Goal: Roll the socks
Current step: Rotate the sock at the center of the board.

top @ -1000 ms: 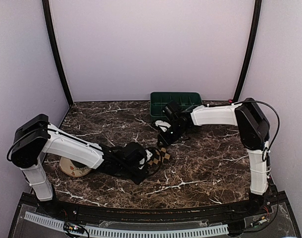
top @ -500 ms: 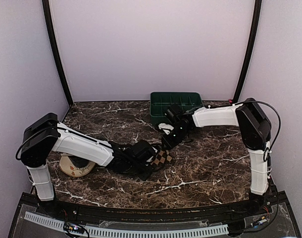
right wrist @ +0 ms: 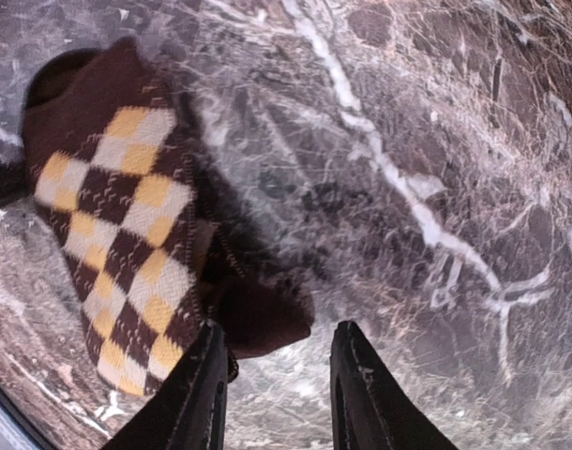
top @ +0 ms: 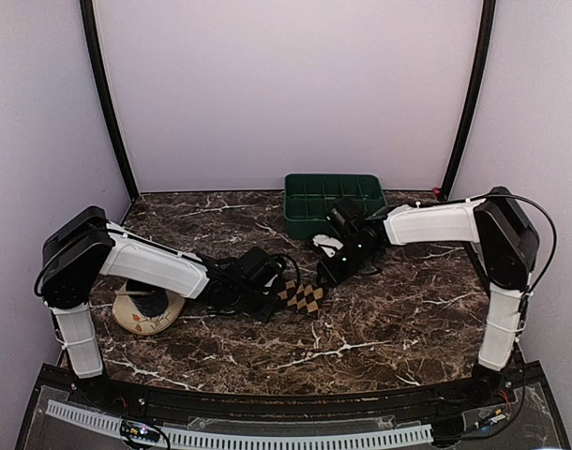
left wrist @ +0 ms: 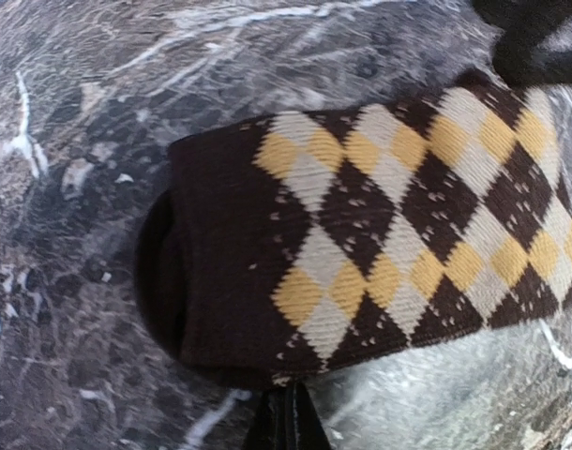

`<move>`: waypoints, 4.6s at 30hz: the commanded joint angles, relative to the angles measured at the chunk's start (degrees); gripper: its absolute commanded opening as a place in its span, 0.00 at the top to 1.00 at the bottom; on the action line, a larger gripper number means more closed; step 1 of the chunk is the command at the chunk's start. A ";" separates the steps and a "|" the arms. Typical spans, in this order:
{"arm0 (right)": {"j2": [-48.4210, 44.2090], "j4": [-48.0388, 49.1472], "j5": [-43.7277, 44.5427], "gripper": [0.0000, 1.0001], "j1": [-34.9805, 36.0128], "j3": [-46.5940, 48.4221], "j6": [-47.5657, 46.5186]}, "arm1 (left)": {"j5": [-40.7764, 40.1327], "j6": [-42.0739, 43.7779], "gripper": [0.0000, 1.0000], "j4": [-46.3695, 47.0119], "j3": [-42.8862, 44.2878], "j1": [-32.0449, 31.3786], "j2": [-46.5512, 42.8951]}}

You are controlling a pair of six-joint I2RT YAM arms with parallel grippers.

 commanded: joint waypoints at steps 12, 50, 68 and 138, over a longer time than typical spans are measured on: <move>-8.48 8.26 -5.95 0.66 1.40 -13.54 6.70 | 0.18 7.99 1.00 0.58 2.44 5.10 4.05; -20.34 15.57 8.26 0.42 5.16 -23.80 -7.79 | 29.31 16.77 1.00 1.82 12.07 11.55 0.55; -16.90 18.94 -0.49 0.40 2.59 -23.74 -13.56 | 27.08 15.35 0.99 -4.13 24.85 10.92 14.20; -6.19 19.06 -18.73 0.51 9.61 -15.32 -17.18 | 39.64 27.87 1.00 -26.32 43.16 17.83 32.31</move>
